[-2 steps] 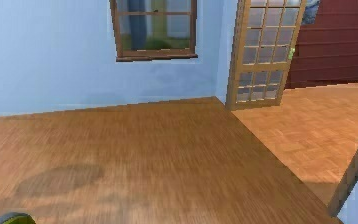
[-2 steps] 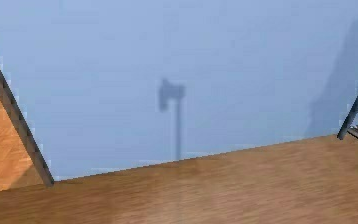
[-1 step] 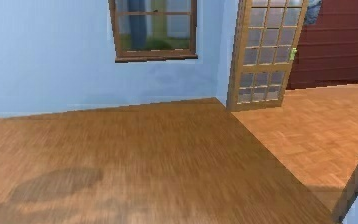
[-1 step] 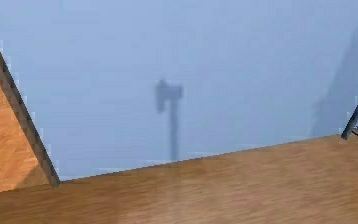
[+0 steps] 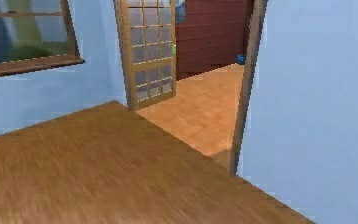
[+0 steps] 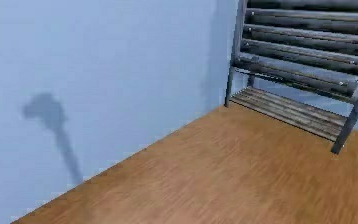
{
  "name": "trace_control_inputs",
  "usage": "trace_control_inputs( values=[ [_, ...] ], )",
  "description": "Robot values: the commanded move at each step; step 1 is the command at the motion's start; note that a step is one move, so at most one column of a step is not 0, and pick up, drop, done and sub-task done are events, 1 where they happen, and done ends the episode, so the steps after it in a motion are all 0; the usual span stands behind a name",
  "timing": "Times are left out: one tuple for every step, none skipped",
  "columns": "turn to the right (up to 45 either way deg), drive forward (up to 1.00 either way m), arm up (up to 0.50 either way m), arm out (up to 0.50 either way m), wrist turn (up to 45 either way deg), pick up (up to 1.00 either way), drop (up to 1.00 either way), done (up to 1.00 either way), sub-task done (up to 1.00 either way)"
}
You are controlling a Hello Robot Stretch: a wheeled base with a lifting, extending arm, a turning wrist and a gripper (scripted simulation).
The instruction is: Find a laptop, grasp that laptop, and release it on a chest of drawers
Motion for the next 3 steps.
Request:
trace_control_inputs(
  values=[
    [0.0, 1.00, 0.00, 0.00, 0.0, 0.00, 0.00, 0.00, 0.00],
    [3.0, 0.00, 0.00, 0.00, 0.0, 0.00, 0.00, 0.00, 0.00],
    [0.0, 0.30, 0.00, 0.00, 0.0, 0.00, 0.00, 0.00, 0.00]
  ],
)
